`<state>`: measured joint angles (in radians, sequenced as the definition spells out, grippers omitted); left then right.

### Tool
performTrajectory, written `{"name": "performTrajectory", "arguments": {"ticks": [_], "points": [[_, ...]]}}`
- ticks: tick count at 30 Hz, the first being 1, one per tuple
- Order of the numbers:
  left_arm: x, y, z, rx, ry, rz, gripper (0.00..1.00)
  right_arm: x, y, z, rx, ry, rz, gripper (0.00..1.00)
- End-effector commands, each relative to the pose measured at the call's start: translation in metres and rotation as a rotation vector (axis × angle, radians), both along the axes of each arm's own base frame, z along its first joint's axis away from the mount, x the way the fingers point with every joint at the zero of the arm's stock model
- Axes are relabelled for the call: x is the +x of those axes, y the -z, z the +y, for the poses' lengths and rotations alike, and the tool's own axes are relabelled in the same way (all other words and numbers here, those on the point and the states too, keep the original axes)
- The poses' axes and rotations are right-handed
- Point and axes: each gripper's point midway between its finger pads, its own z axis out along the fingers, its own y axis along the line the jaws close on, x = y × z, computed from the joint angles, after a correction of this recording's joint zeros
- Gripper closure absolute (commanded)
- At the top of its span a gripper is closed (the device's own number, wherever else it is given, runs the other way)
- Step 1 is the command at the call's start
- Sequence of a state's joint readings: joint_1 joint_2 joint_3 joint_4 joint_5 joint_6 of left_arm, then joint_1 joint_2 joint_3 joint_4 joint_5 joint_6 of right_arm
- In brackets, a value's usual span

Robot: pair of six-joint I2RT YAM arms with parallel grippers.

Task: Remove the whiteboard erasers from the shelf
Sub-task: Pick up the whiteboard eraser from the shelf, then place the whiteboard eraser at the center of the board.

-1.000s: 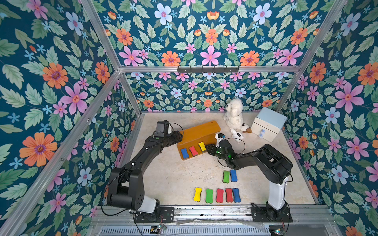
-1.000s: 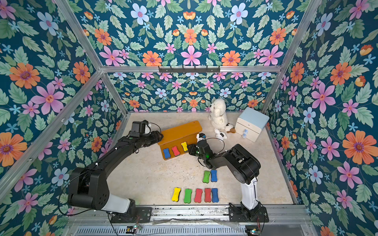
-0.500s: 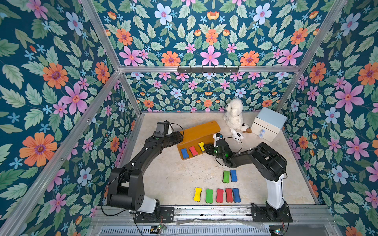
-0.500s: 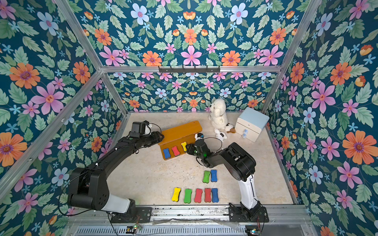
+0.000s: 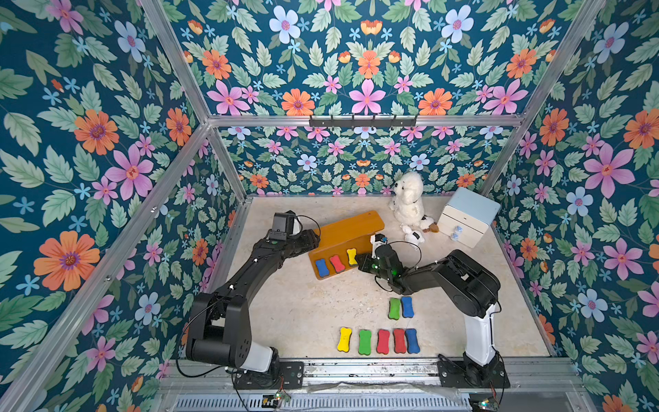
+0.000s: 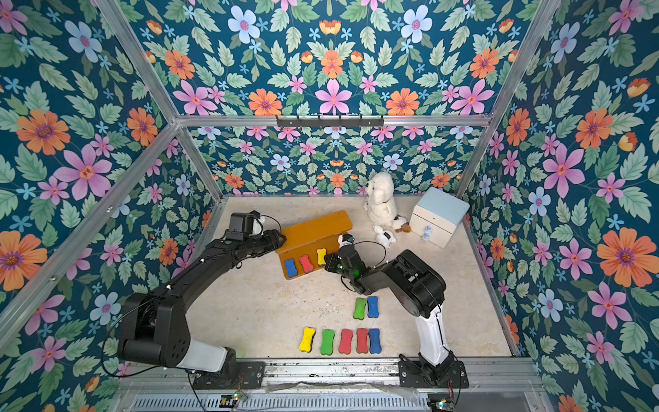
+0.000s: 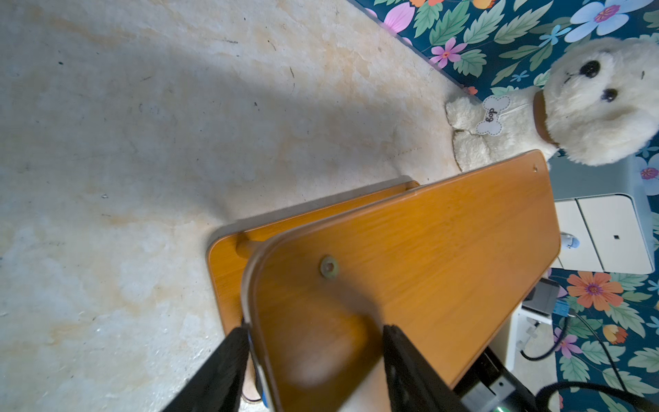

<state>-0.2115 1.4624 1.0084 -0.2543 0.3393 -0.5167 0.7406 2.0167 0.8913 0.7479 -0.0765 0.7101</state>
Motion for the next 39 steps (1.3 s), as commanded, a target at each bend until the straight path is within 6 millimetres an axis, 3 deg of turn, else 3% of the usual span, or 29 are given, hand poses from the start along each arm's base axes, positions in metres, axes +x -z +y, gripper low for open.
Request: {"name": "performTrajectory", "arguments": {"ticks": [1, 8, 14, 25, 31, 39], "points": [[-0.006, 0.006, 0.005, 0.032, -0.001, 0.028, 0.36, -0.011, 0.013, -0.006, -0.062, -0.008, 0.042, 0.94], [-0.007, 0.007, 0.004, 0.031, 0.003, 0.03, 0.36, -0.022, -0.012, -0.002, -0.04, 0.013, 0.015, 1.0], [-0.008, 0.007, 0.001, 0.017, 0.014, 0.032, 0.36, -0.052, -0.031, -0.01, -0.019, 0.083, 0.027, 1.0], [-0.008, 0.002, 0.006, 0.04, -0.002, 0.014, 0.35, -0.127, -0.018, -0.066, -0.103, 0.21, 0.167, 1.0], [-0.008, 0.002, 0.006, 0.038, 0.0, 0.014, 0.35, -0.149, -0.007, -0.08, -0.126, 0.213, 0.227, 1.0], [-0.009, 0.001, 0.004, 0.035, 0.005, 0.01, 0.35, -0.165, 0.004, -0.091, -0.169, 0.214, 0.268, 0.98]]}}
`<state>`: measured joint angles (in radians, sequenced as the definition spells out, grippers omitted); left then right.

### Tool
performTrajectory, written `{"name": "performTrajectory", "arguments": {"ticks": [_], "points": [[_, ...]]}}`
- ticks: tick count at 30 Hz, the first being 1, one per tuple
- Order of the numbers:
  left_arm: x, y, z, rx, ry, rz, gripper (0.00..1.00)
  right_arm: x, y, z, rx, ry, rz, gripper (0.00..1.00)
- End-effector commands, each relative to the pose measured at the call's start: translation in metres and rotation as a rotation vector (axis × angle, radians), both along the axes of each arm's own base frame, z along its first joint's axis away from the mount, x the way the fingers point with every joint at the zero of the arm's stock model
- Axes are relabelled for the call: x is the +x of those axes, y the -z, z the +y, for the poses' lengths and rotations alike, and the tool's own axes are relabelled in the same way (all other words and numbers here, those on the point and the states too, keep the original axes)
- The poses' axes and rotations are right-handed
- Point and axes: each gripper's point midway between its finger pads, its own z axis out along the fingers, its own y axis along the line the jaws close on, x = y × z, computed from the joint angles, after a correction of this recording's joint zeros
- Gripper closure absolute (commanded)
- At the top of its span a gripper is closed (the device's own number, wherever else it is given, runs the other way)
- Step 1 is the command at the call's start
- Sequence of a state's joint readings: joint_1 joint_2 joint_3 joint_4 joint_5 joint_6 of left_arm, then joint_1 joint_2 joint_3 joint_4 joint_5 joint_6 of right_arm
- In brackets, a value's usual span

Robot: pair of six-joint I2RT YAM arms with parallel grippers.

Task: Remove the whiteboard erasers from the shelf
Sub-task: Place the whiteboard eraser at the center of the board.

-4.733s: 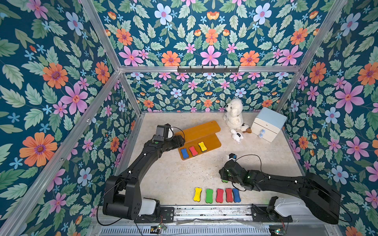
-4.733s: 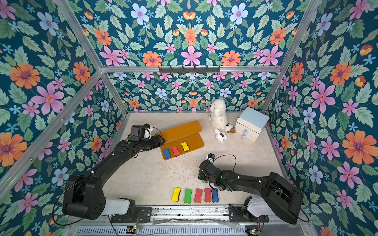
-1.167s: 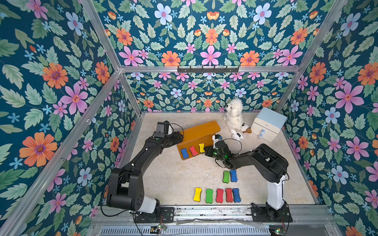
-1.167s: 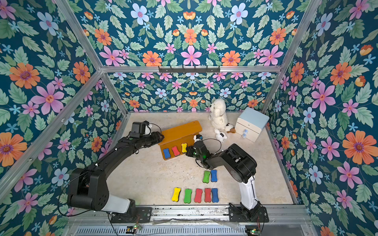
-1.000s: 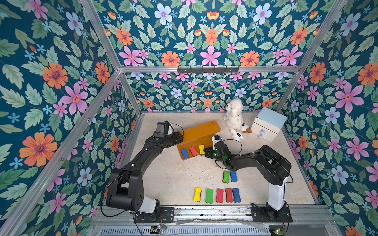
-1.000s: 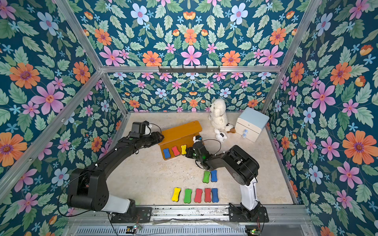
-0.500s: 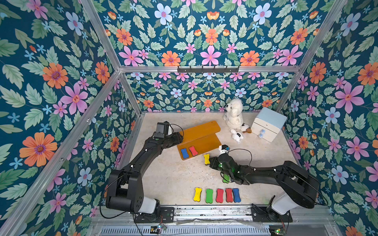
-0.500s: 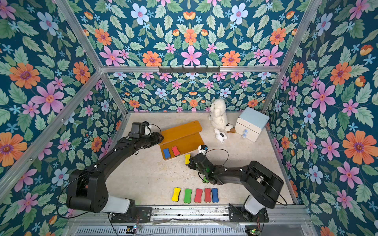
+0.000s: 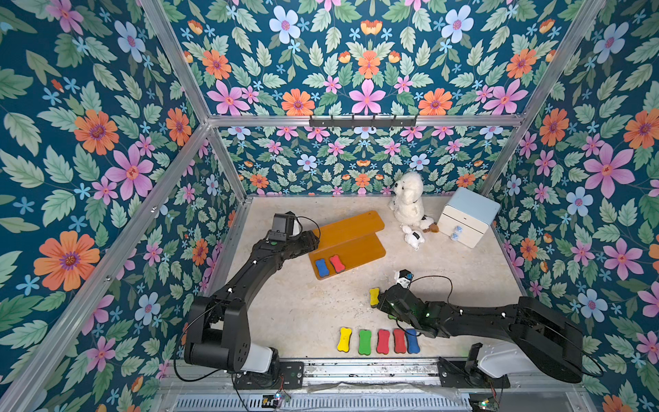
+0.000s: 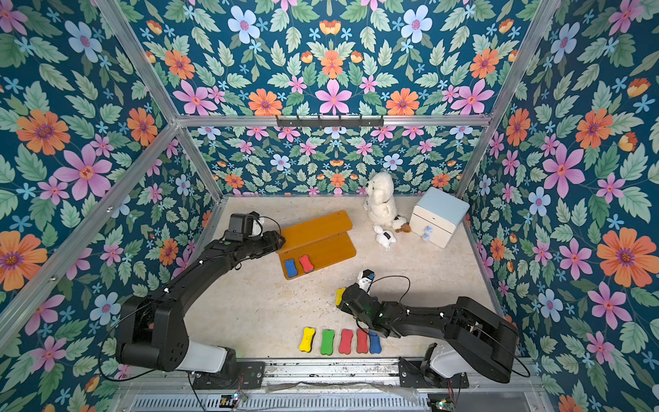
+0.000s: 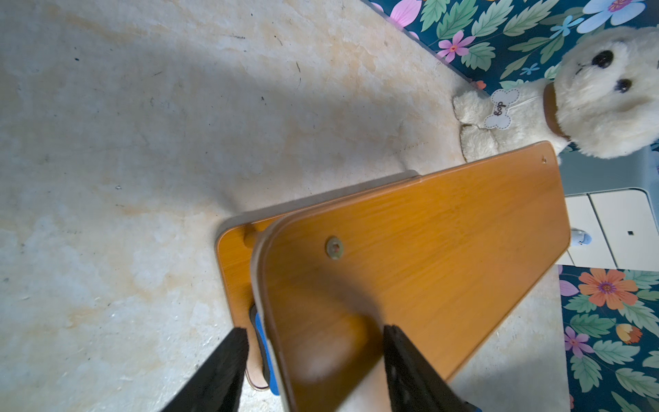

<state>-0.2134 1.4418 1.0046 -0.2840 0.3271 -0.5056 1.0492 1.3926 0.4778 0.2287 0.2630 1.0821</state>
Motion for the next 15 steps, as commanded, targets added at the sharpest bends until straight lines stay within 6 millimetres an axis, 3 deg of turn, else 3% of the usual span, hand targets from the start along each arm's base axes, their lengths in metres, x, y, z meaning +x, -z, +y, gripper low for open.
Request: {"name": "performTrajectory", "arguments": {"ticks": [1, 15], "points": [[-0.003, 0.002, 0.002, 0.017, 0.004, 0.005, 0.35, -0.006, 0.006, -0.01, -0.031, 0.024, 0.026, 0.98], [-0.002, 0.003, 0.001, 0.013, 0.006, 0.007, 0.35, -0.023, 0.016, -0.024, -0.06, 0.007, 0.062, 0.95]]}}
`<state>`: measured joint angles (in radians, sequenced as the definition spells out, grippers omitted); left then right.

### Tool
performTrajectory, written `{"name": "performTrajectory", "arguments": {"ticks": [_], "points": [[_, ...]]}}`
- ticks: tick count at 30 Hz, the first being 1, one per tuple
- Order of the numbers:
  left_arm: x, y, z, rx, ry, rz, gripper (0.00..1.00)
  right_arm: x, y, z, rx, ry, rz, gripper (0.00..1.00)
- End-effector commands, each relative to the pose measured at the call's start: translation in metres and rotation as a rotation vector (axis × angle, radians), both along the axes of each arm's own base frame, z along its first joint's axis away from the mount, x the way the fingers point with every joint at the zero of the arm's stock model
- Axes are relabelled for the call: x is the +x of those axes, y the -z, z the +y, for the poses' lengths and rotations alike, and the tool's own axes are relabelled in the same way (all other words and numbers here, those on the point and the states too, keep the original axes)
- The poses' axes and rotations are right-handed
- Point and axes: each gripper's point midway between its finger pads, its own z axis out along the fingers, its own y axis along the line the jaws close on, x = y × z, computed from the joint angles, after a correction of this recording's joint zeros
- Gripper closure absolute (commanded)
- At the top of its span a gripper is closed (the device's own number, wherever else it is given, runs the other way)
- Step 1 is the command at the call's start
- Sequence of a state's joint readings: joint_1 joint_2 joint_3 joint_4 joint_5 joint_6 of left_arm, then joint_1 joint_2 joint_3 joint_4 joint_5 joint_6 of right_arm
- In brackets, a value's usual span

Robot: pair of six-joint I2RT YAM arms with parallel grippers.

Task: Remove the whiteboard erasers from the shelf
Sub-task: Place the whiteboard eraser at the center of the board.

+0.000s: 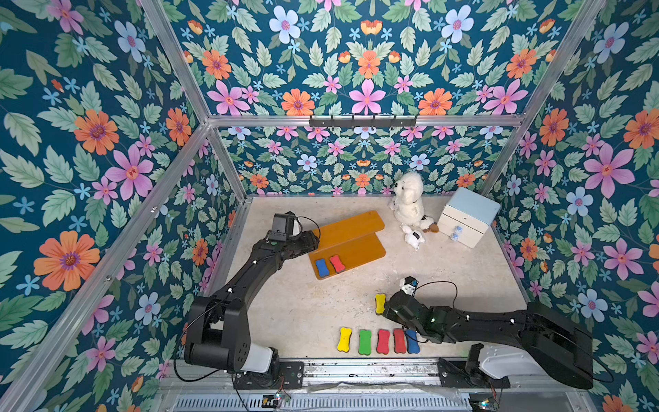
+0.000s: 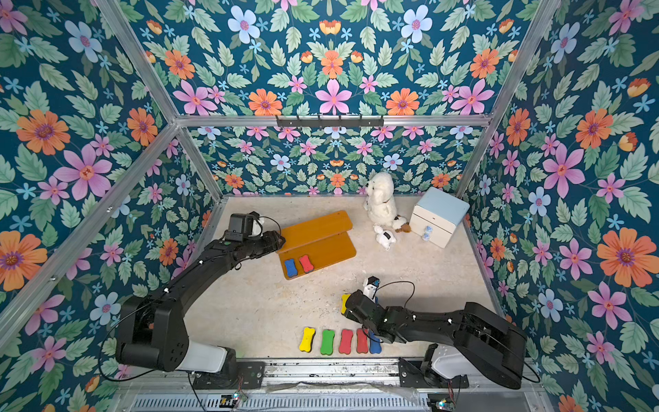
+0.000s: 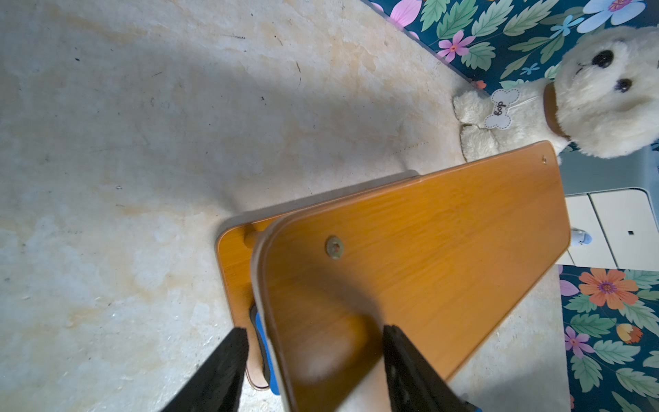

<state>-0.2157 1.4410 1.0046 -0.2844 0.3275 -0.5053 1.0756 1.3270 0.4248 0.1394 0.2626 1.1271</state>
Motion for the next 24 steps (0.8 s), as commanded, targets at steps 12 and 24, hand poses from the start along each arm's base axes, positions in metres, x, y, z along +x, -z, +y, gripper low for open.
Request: {"name": "performTrajectory", "arguments": {"ticks": [12, 24], "points": [[-0.0016, 0.0034, 0.0023, 0.016, 0.001, 0.007, 0.35, -0.0041, 0.0008, 0.0046, -0.023, -0.05, 0.012, 0.88], [-0.001, 0.0044, 0.0021, 0.017, 0.003, 0.009, 0.35, -0.0108, -0.0001, -0.0009, -0.026, -0.065, 0.025, 0.88]]}}
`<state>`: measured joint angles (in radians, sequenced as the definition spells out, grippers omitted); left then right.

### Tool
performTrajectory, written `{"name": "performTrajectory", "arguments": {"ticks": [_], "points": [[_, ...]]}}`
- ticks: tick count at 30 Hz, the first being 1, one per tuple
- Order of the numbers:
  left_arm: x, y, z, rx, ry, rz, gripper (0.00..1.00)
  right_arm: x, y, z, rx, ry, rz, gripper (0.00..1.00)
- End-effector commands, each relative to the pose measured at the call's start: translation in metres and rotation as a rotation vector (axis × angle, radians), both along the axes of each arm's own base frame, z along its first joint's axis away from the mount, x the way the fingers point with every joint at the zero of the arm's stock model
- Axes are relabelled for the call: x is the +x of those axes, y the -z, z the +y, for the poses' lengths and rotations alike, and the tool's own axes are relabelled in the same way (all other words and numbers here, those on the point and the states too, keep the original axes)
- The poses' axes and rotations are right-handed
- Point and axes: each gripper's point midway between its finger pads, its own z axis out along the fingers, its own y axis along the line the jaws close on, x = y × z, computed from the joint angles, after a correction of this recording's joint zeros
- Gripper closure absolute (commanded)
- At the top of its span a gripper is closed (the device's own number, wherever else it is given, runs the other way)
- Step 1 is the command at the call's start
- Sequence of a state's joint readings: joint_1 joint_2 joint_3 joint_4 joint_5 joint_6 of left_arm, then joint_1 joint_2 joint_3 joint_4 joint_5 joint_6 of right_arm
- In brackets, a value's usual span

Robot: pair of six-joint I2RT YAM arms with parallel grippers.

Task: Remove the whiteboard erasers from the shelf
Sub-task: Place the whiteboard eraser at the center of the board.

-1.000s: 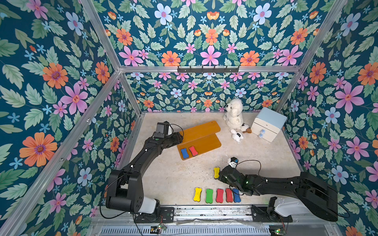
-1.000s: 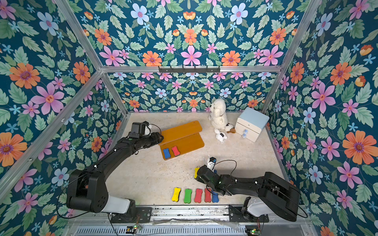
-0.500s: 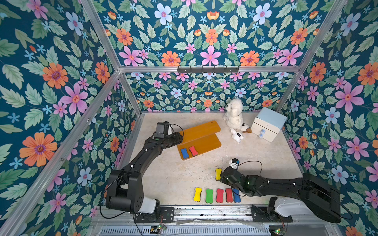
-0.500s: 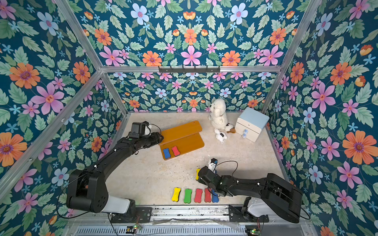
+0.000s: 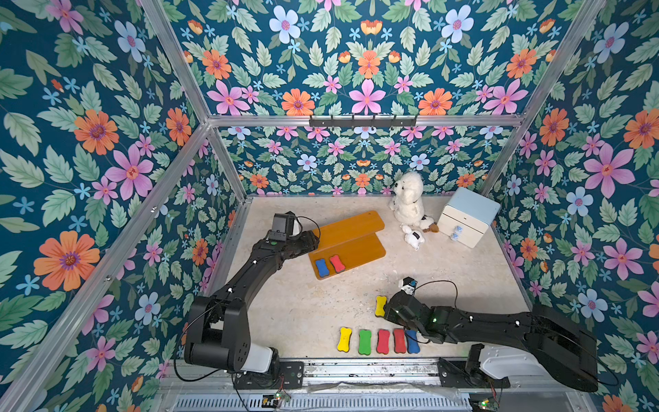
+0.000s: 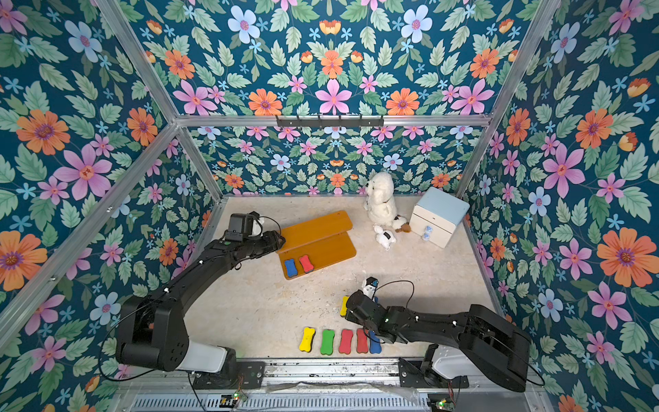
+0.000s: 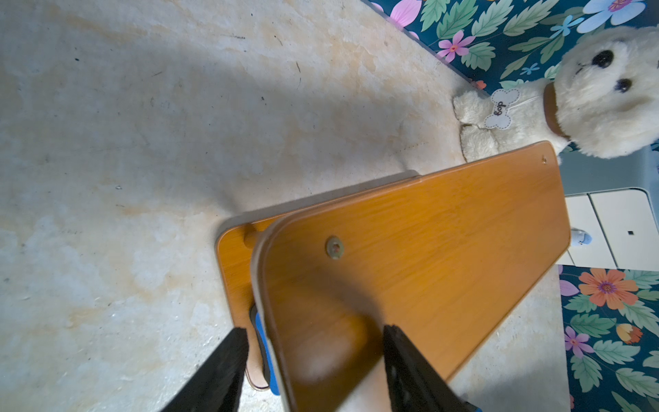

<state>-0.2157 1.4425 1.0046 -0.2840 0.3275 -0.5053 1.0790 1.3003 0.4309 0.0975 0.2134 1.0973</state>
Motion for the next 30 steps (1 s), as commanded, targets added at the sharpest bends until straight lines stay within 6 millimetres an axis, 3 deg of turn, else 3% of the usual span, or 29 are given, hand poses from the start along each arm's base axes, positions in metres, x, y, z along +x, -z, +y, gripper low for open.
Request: {"name": "performTrajectory", "arguments": {"ticks": [1, 10, 16, 21, 25, 30], "points": [[-0.001, 0.003, 0.002, 0.017, 0.002, 0.006, 0.35, -0.002, 0.002, -0.004, -0.022, -0.007, 0.0, 0.88], [0.0, 0.003, 0.002, 0.017, 0.002, 0.006, 0.35, -0.001, -0.003, -0.002, -0.024, -0.024, -0.014, 0.82], [0.0, -0.005, 0.002, 0.009, -0.005, -0.01, 0.34, 0.006, -0.024, 0.007, 0.011, -0.047, -0.071, 0.73], [0.003, -0.01, 0.017, 0.068, -0.059, -0.019, 0.33, 0.028, -0.054, 0.027, 0.062, -0.074, -0.192, 0.69], [0.008, -0.012, 0.018, 0.073, -0.066, -0.016, 0.33, 0.056, -0.077, 0.048, 0.157, -0.089, -0.301, 0.68], [0.011, -0.004, 0.026, 0.103, -0.088, 0.002, 0.35, 0.091, -0.092, 0.075, 0.189, -0.124, -0.389, 0.68]]}}
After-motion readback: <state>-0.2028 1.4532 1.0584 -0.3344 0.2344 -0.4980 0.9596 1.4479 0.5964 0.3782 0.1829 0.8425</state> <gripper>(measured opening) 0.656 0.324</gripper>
